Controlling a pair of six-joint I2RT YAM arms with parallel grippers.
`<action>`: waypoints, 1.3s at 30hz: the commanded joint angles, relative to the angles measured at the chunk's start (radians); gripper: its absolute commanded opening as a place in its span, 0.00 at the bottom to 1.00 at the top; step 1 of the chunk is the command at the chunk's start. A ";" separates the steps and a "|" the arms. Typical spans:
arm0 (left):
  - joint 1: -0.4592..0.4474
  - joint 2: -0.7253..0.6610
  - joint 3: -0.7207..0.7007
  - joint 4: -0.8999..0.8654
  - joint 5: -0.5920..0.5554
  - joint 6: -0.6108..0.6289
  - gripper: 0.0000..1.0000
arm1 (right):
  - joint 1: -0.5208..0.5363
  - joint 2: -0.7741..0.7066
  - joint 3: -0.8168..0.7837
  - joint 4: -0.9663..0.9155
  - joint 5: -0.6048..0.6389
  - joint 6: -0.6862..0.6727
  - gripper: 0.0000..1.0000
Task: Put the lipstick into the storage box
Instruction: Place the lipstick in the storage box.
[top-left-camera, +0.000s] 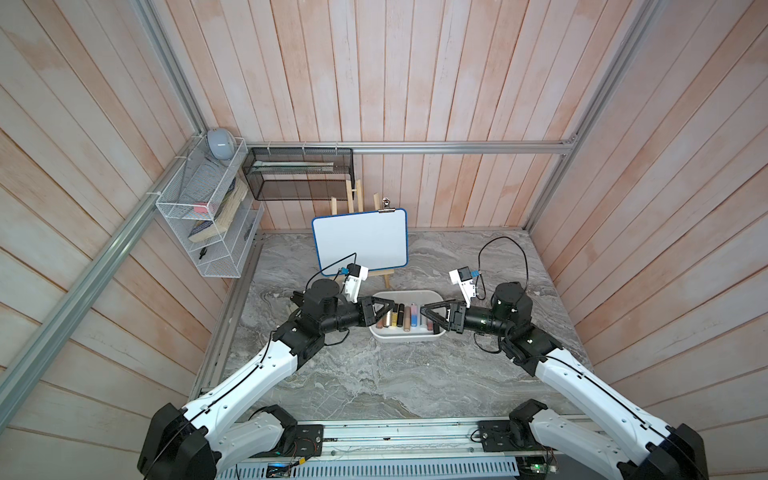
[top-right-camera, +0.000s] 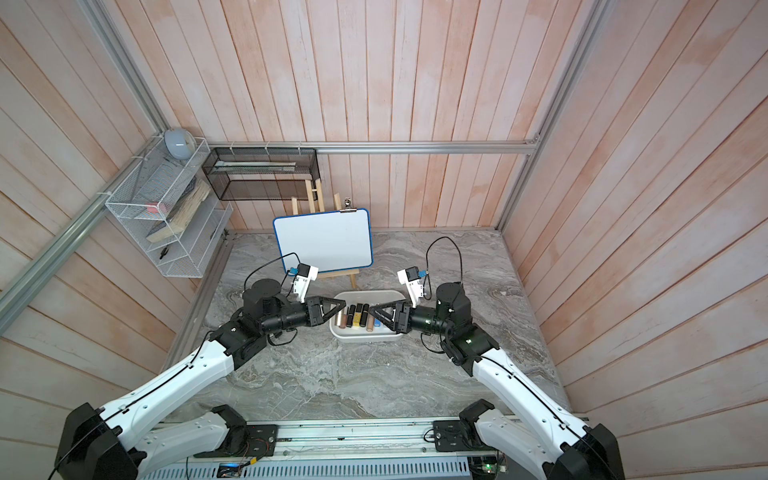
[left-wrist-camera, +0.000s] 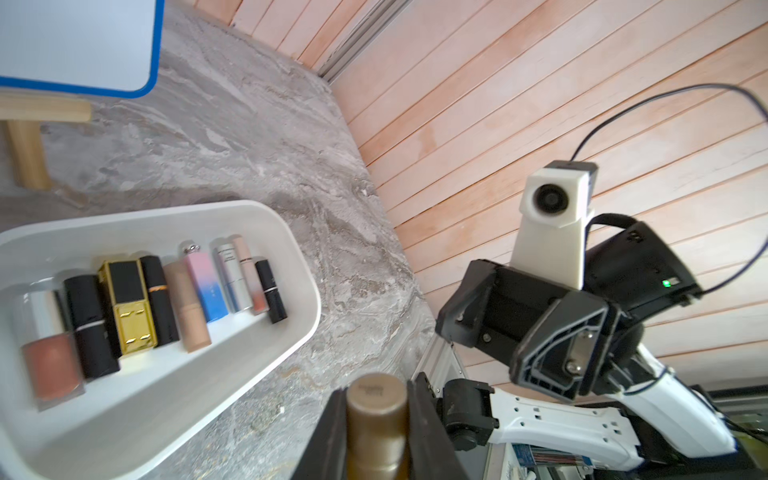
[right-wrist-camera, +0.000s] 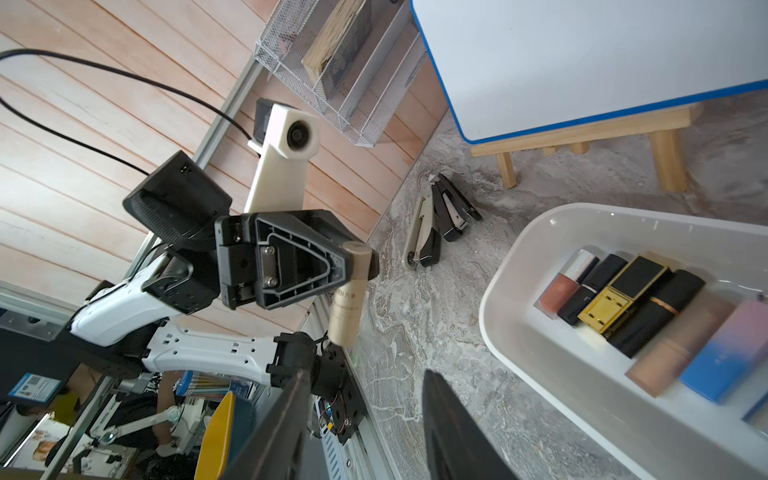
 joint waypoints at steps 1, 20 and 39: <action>0.007 0.019 -0.035 0.247 0.105 -0.107 0.26 | 0.016 -0.004 -0.020 0.137 -0.079 0.061 0.49; 0.007 0.047 -0.080 0.398 0.148 -0.178 0.26 | 0.140 0.160 0.077 0.204 -0.057 0.058 0.49; 0.007 0.044 -0.085 0.368 0.150 -0.152 0.26 | 0.181 0.251 0.116 0.258 -0.046 0.080 0.36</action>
